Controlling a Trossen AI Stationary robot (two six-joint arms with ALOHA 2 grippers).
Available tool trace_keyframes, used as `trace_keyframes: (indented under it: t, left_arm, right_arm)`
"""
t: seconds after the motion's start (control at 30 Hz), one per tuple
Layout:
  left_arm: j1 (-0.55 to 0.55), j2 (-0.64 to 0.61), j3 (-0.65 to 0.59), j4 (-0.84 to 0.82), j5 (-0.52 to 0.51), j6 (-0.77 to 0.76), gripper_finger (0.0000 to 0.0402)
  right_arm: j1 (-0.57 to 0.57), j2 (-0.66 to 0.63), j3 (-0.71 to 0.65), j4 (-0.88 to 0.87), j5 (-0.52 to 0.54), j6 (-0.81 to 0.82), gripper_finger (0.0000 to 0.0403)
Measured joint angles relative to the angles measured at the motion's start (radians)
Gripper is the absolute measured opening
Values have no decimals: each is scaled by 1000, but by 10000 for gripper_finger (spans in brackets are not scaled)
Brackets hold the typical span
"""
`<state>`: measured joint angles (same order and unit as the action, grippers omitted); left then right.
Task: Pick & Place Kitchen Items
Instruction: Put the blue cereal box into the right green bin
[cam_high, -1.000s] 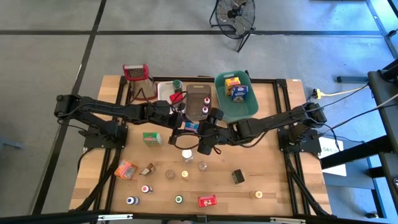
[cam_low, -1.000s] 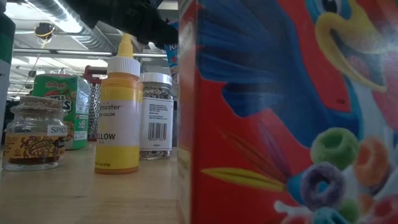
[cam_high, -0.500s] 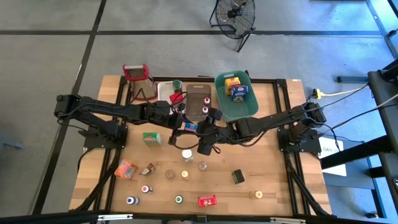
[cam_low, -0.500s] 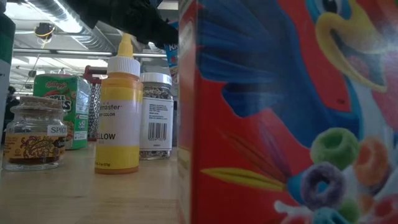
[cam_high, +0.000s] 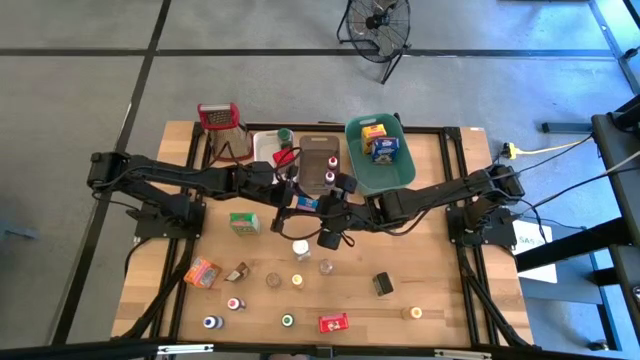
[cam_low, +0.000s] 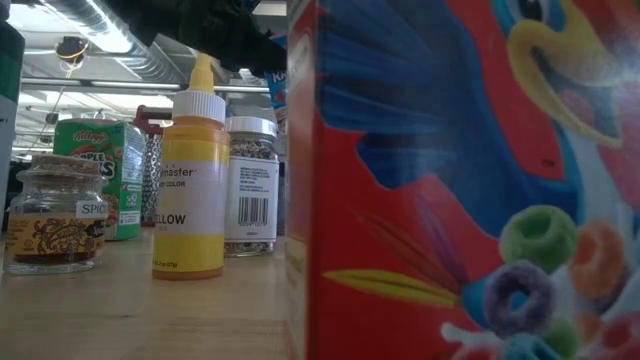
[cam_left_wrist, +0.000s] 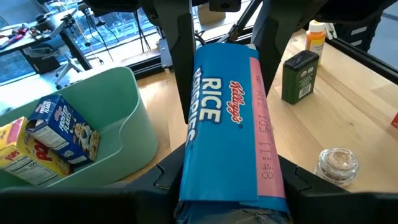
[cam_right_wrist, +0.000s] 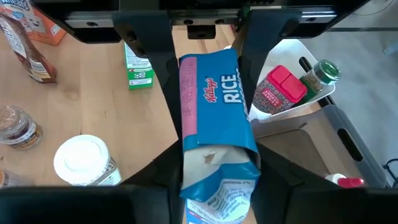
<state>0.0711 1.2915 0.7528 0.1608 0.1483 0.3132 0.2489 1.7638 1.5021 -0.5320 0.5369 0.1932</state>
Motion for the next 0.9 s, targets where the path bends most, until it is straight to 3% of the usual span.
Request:
trace_keyframes:
  t: [0.13,0.4,0.57,0.7,0.9]
  left_arm:
    - [0,0,0,0,0,4,142]
    - [-11,0,0,0,1,-8,202]
    - [-26,0,0,-4,-65,17,233]
    - [-39,0,0,-13,-131,31,244]
    - [-54,1,0,-57,-137,80,245]
  right_arm:
    - [0,0,0,0,0,0,136]
    - [0,0,0,-3,-3,0,136]
    - [0,0,0,-32,1,0,136]
    - [7,0,0,-87,3,5,136]
    - [21,-4,0,-211,3,103,135]
